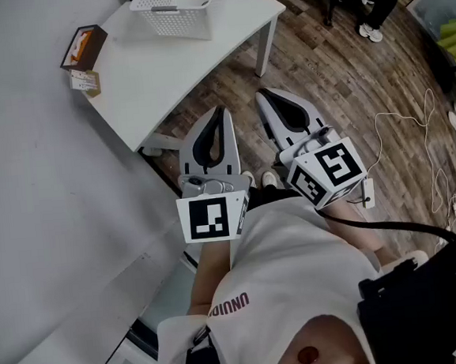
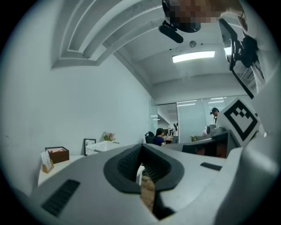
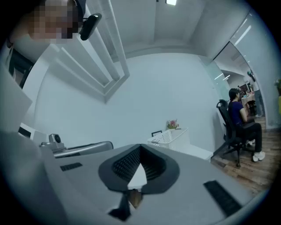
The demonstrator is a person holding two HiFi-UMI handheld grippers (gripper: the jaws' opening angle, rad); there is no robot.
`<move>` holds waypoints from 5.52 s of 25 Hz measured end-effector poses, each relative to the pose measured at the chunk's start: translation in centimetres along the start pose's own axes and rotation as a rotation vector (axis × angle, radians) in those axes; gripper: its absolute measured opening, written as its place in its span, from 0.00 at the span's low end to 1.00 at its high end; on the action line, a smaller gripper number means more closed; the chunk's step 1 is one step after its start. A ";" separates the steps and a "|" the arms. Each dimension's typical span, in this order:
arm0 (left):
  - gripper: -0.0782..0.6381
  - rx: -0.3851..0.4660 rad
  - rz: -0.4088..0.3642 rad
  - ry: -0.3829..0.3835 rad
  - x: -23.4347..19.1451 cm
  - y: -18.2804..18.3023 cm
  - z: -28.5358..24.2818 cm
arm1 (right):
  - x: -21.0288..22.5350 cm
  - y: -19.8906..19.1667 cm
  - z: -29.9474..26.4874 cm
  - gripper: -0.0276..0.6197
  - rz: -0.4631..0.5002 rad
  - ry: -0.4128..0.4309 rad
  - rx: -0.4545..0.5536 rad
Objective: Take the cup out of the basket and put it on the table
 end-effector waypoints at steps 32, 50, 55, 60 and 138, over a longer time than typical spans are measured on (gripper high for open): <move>0.13 -0.010 0.063 0.107 -5.6 -1.1 1.2 | -0.8 -1.3 -4.0 0.07 -0.018 -0.075 -0.017; 0.13 -0.046 0.018 0.158 -11.4 -2.9 -5.1 | 3.7 0.8 -11.9 0.07 0.049 -0.138 0.054; 0.13 -0.043 0.020 0.165 -13.1 -2.8 -9.3 | 6.4 2.0 -15.0 0.07 0.059 -0.128 0.057; 0.13 -0.034 0.021 0.166 -14.0 -2.4 -13.2 | 8.8 3.4 -18.0 0.07 0.059 -0.108 0.062; 0.13 -0.175 -0.081 -0.380 -28.4 -0.5 -41.4 | 19.2 9.4 -34.8 0.07 0.111 -0.289 0.052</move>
Point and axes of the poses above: the fingertips, and each gripper's own axes: z backward along the fingers, x to its right, y out of its top, the point moved 6 cm from there along z, backward along the fingers, and after that the axes turned 4 degrees about -y, right-handed, at the moved point
